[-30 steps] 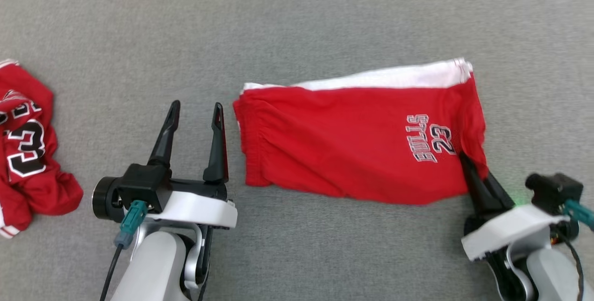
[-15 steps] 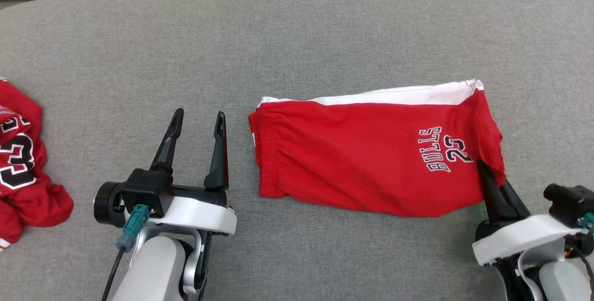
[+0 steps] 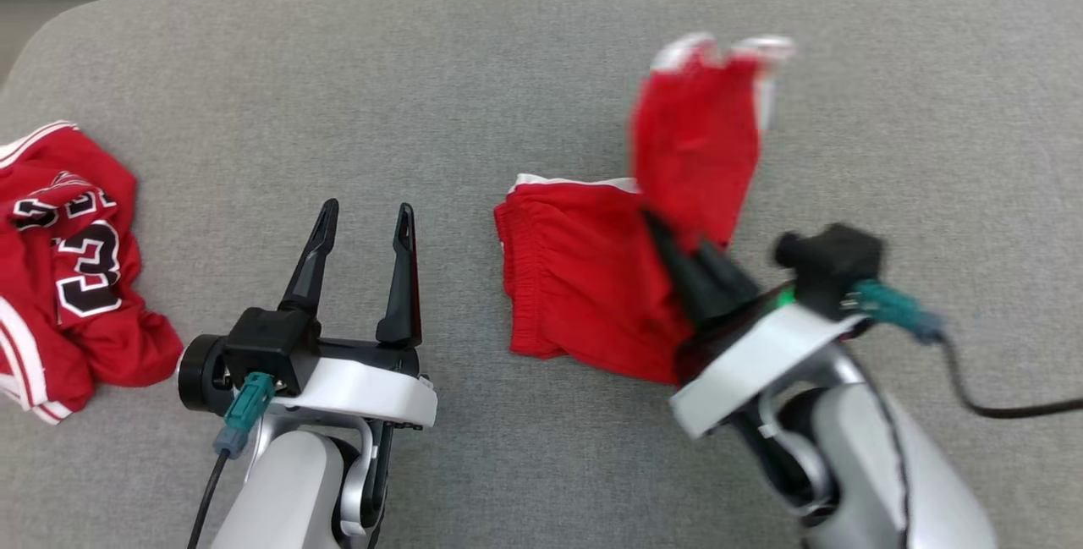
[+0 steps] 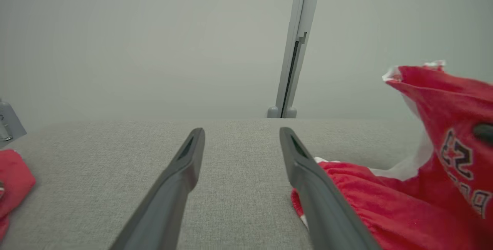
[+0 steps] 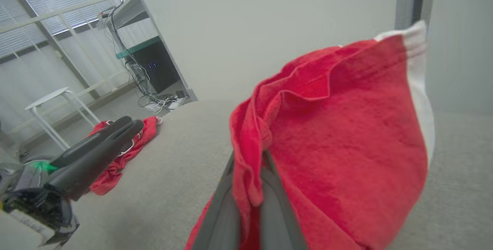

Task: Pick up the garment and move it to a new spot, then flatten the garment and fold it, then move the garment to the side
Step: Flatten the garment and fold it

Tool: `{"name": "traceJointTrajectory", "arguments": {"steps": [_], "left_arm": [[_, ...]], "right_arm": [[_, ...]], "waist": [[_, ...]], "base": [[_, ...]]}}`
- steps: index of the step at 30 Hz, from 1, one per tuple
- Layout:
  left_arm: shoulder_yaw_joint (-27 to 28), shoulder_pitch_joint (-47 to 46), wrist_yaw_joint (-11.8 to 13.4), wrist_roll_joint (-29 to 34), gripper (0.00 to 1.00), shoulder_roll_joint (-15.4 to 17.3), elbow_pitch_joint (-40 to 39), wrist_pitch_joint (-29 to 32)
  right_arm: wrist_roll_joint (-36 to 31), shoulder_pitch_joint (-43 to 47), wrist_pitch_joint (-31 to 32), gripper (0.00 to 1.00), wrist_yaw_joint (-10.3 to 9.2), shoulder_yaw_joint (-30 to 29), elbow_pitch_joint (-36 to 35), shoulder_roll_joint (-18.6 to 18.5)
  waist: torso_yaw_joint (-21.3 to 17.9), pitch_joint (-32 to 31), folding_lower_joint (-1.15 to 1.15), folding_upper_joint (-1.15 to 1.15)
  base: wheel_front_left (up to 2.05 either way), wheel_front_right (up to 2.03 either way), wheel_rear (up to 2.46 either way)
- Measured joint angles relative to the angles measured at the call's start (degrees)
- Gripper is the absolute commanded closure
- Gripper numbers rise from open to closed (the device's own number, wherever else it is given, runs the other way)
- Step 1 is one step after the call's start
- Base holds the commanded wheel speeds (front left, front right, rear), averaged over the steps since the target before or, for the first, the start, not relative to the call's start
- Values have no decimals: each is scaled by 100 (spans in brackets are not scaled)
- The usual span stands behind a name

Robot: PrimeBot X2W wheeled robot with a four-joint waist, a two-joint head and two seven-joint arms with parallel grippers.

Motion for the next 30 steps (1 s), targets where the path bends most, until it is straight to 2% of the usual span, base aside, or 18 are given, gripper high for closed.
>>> {"name": "traceJointTrajectory", "arguments": {"steps": [3, 7, 9, 10, 16, 20, 25, 30], "left_arm": [[-27, 0, 13, -62, 0, -23, -2, 0], [-65, -1, 16, -122, 0, -47, -16, 0], [-73, 0, 24, -134, 0, -52, -18, 0], [-75, 0, 42, -133, 0, -53, -16, 0], [-58, -1, 65, -90, 0, -62, -21, 0], [4, -5, 74, -33, 0, -52, -36, 0], [109, -1, 104, 45, 0, 31, -81, 0], [202, 146, 113, 65, 0, 148, -116, 0]], "right_arm": [[101, -139, 10, 100, 0, 622, 387, 101], [147, -172, -66, 100, 0, 1032, 968, 121], [165, -204, -185, 21, 0, 1115, 1144, 122], [182, -215, -261, 0, 0, 1156, 1179, 119], [375, -350, -901, 0, 0, 1256, 940, -65], [465, -336, -1245, 0, 0, 1006, 628, -191], [424, 19, -1562, 0, 0, -176, 266, -417], [133, 558, -1539, 0, 0, -1472, 1, -573]], "waist": [[113, 23, 0, 0], [245, 65, 0, 0], [274, 84, 0, 0], [276, 89, 0, 0], [233, 89, 0, 0], [180, 59, 0, 0], [46, -29, 0, 0], [-119, -144, 0, 0]], "base": [[0, 0, 0], [0, 0, 0], [0, 0, 0], [0, 0, 0], [0, 0, 0], [0, 0, 0], [0, 0, 0], [0, 0, 0]]}}
